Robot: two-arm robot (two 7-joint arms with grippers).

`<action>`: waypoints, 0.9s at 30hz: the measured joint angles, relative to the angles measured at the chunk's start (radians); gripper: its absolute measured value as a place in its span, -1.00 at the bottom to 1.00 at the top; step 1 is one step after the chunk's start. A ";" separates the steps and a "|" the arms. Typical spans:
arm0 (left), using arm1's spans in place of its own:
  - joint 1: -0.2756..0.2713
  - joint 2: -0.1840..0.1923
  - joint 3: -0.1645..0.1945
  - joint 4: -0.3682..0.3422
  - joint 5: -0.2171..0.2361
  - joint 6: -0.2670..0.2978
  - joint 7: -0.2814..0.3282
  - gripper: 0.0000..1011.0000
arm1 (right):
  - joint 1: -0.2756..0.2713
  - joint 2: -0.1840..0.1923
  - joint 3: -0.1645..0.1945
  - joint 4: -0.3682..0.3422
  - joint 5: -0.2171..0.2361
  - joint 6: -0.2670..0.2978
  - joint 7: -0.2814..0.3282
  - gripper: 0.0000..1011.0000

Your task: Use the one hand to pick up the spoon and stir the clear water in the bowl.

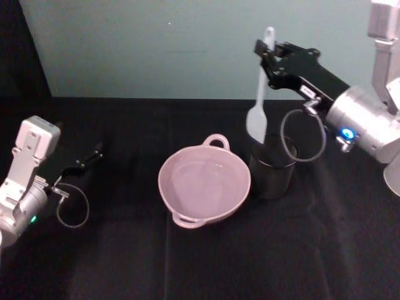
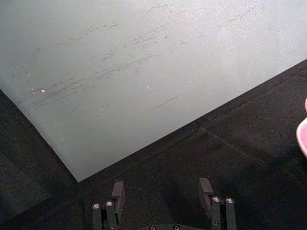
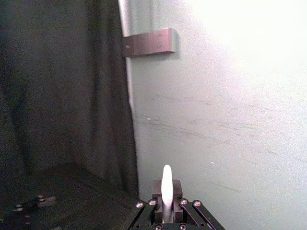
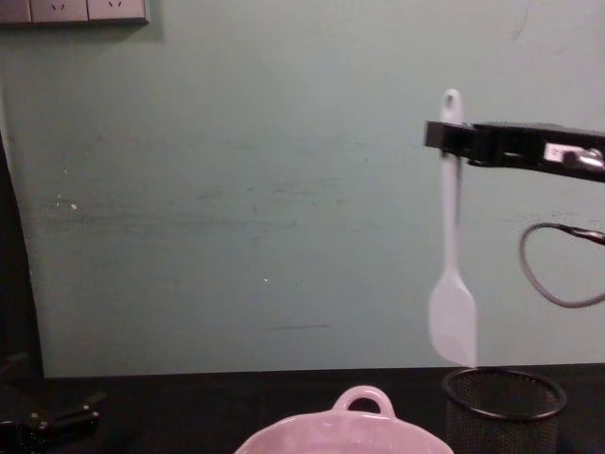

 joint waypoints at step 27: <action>0.000 0.000 0.000 0.000 0.000 0.000 0.000 1.00 | -0.073 -0.069 0.088 0.236 0.172 -0.075 0.019 -0.76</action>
